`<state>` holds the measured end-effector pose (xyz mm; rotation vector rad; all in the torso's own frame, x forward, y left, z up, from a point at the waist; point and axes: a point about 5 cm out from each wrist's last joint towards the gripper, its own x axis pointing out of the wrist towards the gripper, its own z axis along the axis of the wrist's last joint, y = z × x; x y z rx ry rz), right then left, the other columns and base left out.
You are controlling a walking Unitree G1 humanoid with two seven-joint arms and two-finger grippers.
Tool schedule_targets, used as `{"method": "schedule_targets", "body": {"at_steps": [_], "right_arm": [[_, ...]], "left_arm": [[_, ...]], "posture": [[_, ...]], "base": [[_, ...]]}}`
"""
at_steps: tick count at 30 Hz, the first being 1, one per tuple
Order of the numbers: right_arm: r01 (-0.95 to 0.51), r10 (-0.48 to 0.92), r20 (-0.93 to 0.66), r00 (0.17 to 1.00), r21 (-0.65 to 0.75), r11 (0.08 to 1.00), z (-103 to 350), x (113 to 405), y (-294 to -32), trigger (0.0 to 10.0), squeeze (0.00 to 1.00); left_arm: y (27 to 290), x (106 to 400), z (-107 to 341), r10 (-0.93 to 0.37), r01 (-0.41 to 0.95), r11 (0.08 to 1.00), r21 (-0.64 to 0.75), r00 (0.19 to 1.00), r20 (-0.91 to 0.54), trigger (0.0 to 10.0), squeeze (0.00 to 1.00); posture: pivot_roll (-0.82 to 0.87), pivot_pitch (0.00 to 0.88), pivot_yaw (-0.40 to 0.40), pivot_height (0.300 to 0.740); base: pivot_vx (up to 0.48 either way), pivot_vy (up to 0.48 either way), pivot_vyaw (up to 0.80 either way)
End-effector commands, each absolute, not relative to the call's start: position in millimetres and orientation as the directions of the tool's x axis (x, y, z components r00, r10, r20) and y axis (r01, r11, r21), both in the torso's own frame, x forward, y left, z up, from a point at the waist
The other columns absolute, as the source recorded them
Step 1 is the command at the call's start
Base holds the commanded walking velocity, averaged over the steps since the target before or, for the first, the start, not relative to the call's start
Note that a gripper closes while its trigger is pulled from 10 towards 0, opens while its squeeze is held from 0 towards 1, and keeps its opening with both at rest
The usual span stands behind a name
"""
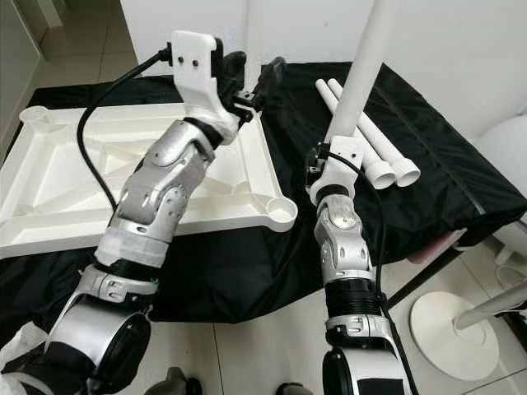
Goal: Building children table
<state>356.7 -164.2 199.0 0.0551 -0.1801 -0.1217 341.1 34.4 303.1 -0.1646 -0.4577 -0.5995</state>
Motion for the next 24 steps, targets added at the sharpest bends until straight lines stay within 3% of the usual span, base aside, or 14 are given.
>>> {"method": "schedule_targets", "body": {"at_steps": [1, 16, 24], "right_arm": [[0.126, -0.138, 0.197, 0.971, 0.075, 0.989, 200.8, 354.1, -166.4, 10.0, 0.00], [0.126, -0.139, 0.215, 0.967, 0.070, 0.989, 198.1, 345.1, -170.1, 10.0, 0.00], [0.149, -0.159, 0.199, 0.967, 0.063, 0.987, 193.8, 342.0, -175.5, 10.0, 0.00]], "left_arm": [[32.6, 338.6, 303.1, -0.537, 0.593, 0.804, 0.029, 0.704, 0.465, 10.0, 0.00], [41.5, 337.0, 259.6, -0.616, 0.590, 0.786, 0.183, 0.723, 0.313, 10.0, 0.00], [47.5, 328.0, 224.7, -0.712, 0.650, 0.697, 0.304, 0.680, 0.178, 10.0, 0.00]], "posture": [[-0.01, 0.044, 0.008, 0.740], [-0.01, 0.045, 0.011, 0.740], [-0.01, 0.076, 0.016, 0.740]], "base": [[0.000, 0.000, 0.00], [0.000, 0.000, 0.00], [0.000, 0.000, 0.00]]}}
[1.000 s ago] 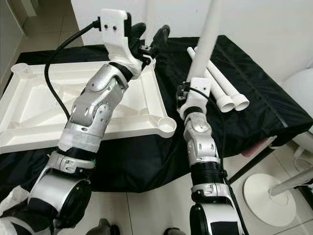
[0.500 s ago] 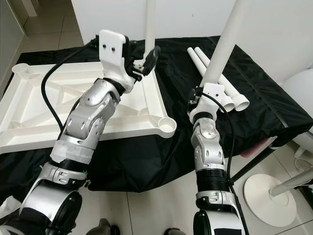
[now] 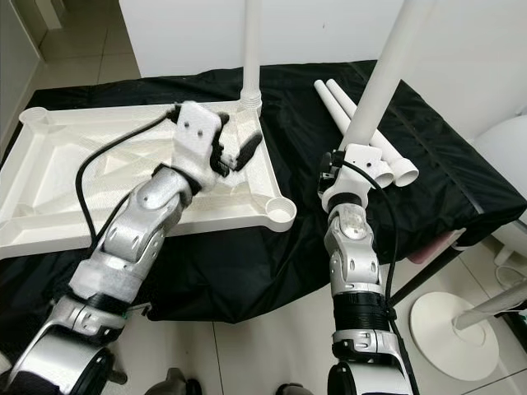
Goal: Building children table
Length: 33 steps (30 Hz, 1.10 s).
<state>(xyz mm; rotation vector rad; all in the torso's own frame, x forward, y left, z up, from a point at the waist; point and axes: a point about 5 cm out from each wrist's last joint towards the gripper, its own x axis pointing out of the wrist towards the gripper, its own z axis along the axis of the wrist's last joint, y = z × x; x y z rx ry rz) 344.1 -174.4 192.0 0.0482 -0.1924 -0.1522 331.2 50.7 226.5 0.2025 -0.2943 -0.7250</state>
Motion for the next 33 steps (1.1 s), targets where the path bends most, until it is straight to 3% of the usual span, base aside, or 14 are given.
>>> {"method": "schedule_targets", "body": {"at_steps": [1, 2, 3, 4, 5, 8, 18, 22, 28, 33], "right_arm": [[0.149, -0.159, 0.199, 0.967, 0.063, 0.987, 193.8, 342.0, -175.5, 10.0, 0.00], [0.154, -0.164, 0.196, 0.967, 0.065, 0.986, 192.9, 340.7, -177.3, 10.0, 0.00], [0.154, -0.164, 0.196, 0.967, 0.065, 0.986, 192.9, 340.7, -177.3, 10.0, 0.00], [0.161, -0.170, 0.194, 0.966, 0.063, 0.985, 191.9, 339.9, -180.0, 10.0, 0.00], [0.161, -0.170, 0.194, 0.966, 0.063, 0.985, 191.9, 339.9, -180.0, 10.0, 0.00], [0.179, -0.186, 0.196, 0.963, 0.055, 0.982, 193.1, 339.9, -187.1, 10.0, 0.00], [0.187, -0.193, 0.198, 0.961, 0.047, 0.981, 194.4, 339.6, -189.9, 10.0, 0.00], [0.191, -0.195, 0.198, 0.960, 0.042, 0.981, 194.8, 339.0, -191.5, 10.0, 0.00], [0.193, -0.197, 0.197, 0.960, 0.037, 0.980, 194.7, 338.4, -192.1, 10.0, 0.00], [0.187, -0.189, 0.197, 0.962, 0.030, 0.982, 194.3, 338.5, -190.9, 10.0, 0.00]], "left_arm": [[47.5, 328.0, 224.7, -0.712, 0.650, 0.697, 0.304, 0.680, 0.178, 10.0, 0.00], [48.8, 322.1, 214.0, -0.756, 0.690, 0.640, 0.338, 0.643, 0.121, 10.0, 0.00], [48.8, 322.1, 214.0, -0.756, 0.690, 0.640, 0.338, 0.643, 0.121, 10.0, 0.00], [50.1, 314.1, 197.2, -0.804, 0.739, 0.557, 0.378, 0.594, 0.022, 10.0, 0.00], [50.1, 314.1, 197.2, -0.804, 0.739, 0.557, 0.378, 0.594, 0.022, 10.0, 0.00], [56.3, 300.7, 155.4, -0.824, 0.815, 0.420, 0.401, 0.527, -0.208, 10.0, 0.00], [58.6, 297.0, 135.0, -0.801, 0.836, 0.381, 0.396, 0.512, -0.310, 10.0, 0.00], [56.4, 301.6, 129.9, -0.776, 0.825, 0.411, 0.389, 0.540, -0.326, 10.0, 0.00], [52.8, 306.4, 148.4, -0.798, 0.813, 0.458, 0.360, 0.554, -0.237, 10.0, 0.00], [56.8, 299.8, 172.6, -0.876, 0.862, 0.414, 0.293, 0.464, -0.127, 10.0, 0.00]], "posture": [[-0.01, 0.076, 0.016, 0.740], [-0.01, 0.080, 0.015, 0.740], [-0.01, 0.080, 0.015, 0.740], [-0.01, 0.084, 0.014, 0.740], [-0.01, 0.084, 0.014, 0.740], [0.00, 0.084, 0.014, 0.740], [-0.01, 0.084, 0.010, 0.740], [-0.01, 0.084, 0.009, 0.740], [-0.02, 0.086, 0.011, 0.740], [-0.01, 0.084, 0.011, 0.740]], "base": [[0.000, 0.000, 0.00], [0.000, 0.000, 0.00], [0.000, 0.000, 0.00], [0.000, 0.000, 0.00], [0.000, 0.000, 0.00], [0.000, 0.000, 0.00], [0.000, 0.000, 0.00], [0.000, 0.000, 0.00], [0.000, 0.000, 0.00], [0.000, 0.000, 0.00]]}}
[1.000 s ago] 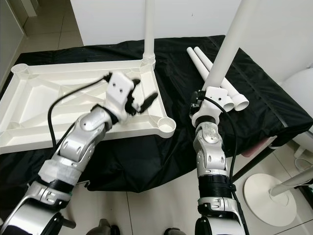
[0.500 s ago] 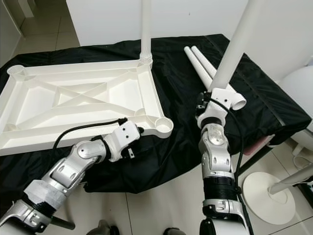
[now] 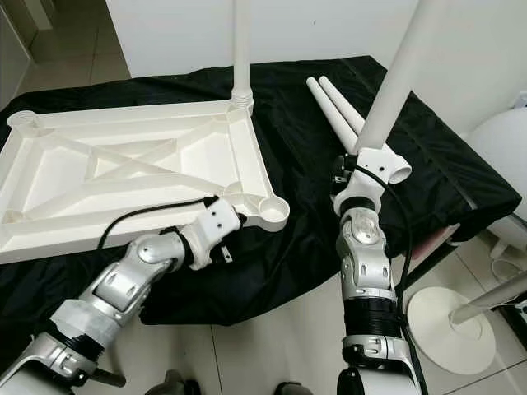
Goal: Building children table
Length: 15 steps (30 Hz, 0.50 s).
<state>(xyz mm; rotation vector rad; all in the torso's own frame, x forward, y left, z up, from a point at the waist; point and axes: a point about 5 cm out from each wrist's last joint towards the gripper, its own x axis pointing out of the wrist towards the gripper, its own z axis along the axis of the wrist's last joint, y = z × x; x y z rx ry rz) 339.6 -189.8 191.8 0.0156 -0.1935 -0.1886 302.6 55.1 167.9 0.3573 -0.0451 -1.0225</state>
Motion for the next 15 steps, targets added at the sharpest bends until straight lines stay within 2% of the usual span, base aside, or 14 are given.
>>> {"method": "schedule_targets", "body": {"at_steps": [1, 8, 10, 12, 15], "right_arm": [[0.183, -0.185, 0.197, 0.963, 0.029, 0.983, 194.3, 338.7, -190.2, 10.0, 0.00], [0.175, -0.175, 0.197, 0.965, 0.018, 0.984, 196.5, 341.7, -186.2, 10.0, 0.00], [0.168, -0.168, 0.196, 0.966, 0.018, 0.986, 197.3, 342.7, -184.0, 10.0, 0.00], [0.162, -0.163, 0.194, 0.967, 0.020, 0.987, 196.5, 342.5, -182.6, 10.0, 0.00], [0.161, -0.162, 0.190, 0.968, 0.021, 0.987, 195.0, 341.4, -183.0, 10.0, 0.00]], "left_arm": [[58.2, 299.1, 175.3, -0.885, 0.869, 0.405, 0.286, 0.451, -0.117, 10.0, 0.00], [63.1, 309.9, 171.7, -0.844, 0.833, 0.461, 0.306, 0.518, -0.140, 10.0, 0.00], [63.7, 315.4, 167.3, -0.816, 0.812, 0.487, 0.322, 0.554, -0.162, 10.0, 0.00], [63.5, 324.5, 159.9, -0.755, 0.764, 0.537, 0.358, 0.625, -0.201, 10.0, 0.00], [63.8, 333.8, 153.1, -0.687, 0.721, 0.608, 0.333, 0.688, -0.234, 10.0, 0.00]], "posture": [[-0.01, 0.084, 0.011, 0.740], [-0.01, 0.083, 0.013, 0.740], [-0.01, 0.084, 0.012, 0.740], [-0.01, 0.085, 0.011, 0.740], [-0.02, 0.085, 0.011, 0.740]], "base": [[0.000, 0.000, 0.00], [0.000, 0.000, 0.00], [0.000, 0.000, 0.00], [0.000, 0.000, 0.00], [0.000, 0.000, 0.00]]}}
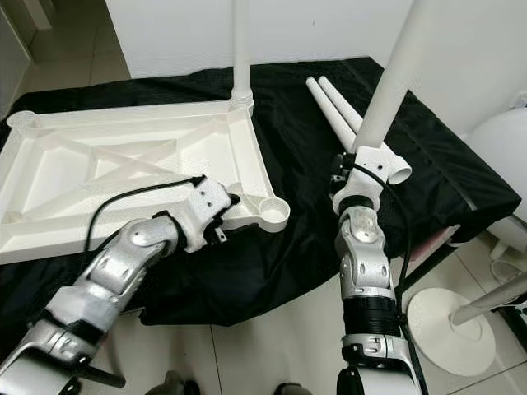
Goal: Building children table
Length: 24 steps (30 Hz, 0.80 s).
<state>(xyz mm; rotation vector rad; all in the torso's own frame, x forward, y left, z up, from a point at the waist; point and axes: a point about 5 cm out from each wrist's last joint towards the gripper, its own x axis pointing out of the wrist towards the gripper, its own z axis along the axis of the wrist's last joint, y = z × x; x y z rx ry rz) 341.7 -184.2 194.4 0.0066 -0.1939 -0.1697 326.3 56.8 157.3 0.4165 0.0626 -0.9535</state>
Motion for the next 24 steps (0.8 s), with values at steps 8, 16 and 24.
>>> {"method": "schedule_targets", "body": {"at_steps": [8, 16, 24], "right_arm": [[0.171, -0.171, 0.185, 0.968, 0.019, 0.985, 194.9, 341.4, -185.5, 10.0, 0.00], [0.171, -0.172, 0.182, 0.968, 0.020, 0.985, 194.5, 341.8, -183.5, 10.0, 0.00], [0.179, -0.180, 0.180, 0.967, 0.022, 0.984, 193.5, 340.3, -185.0, 10.0, 0.00]], "left_arm": [[62.9, 345.1, 145.9, -0.609, 0.683, 0.658, 0.317, 0.731, -0.308, 10.0, 0.00], [44.6, 350.6, 147.5, -0.610, 0.689, 0.650, 0.321, 0.725, -0.321, 10.0, 0.00], [21.9, 346.9, 148.5, -0.649, 0.722, 0.619, 0.309, 0.691, -0.317, 10.0, 0.00]], "posture": [[-0.03, 0.083, 0.014, 0.740], [-0.03, 0.081, 0.022, 0.740], [-0.04, 0.075, 0.032, 0.740]], "base": [[0.000, 0.000, 0.00], [0.000, 0.000, 0.00], [0.000, 0.000, 0.00]]}}
